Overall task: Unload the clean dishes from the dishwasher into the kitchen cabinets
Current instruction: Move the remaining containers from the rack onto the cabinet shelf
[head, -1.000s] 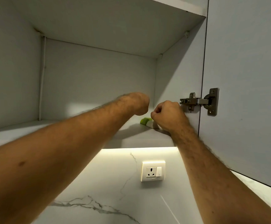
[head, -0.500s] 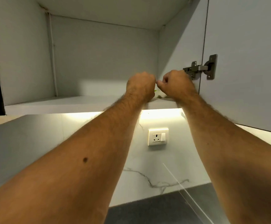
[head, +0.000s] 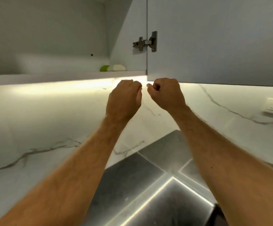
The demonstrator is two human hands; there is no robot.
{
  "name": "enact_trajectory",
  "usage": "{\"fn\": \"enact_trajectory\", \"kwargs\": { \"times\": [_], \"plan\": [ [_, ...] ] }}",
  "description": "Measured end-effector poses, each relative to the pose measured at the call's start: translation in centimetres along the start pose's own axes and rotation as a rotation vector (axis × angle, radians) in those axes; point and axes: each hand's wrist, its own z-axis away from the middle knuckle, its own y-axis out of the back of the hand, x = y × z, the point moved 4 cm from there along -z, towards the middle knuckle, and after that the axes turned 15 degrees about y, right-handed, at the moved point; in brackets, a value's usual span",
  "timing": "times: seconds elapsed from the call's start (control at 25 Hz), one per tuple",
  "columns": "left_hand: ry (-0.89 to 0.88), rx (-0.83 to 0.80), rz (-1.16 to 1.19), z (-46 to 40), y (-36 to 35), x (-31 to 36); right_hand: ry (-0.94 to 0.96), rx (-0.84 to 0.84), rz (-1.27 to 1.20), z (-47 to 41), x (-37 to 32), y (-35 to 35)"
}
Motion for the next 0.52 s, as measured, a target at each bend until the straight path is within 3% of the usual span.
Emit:
{"fn": "enact_trajectory", "kwargs": {
  "times": [0.2,0.52],
  "plan": [
    [0.017,-0.229,0.139,7.9,-4.3,6.2,-0.157,-0.163,0.189,8.7,1.7,5.1],
    [-0.084,-0.573,0.393,21.4,-7.0,17.5,-0.591,-0.216,0.376,26.9,3.3,16.9]
  ]
}}
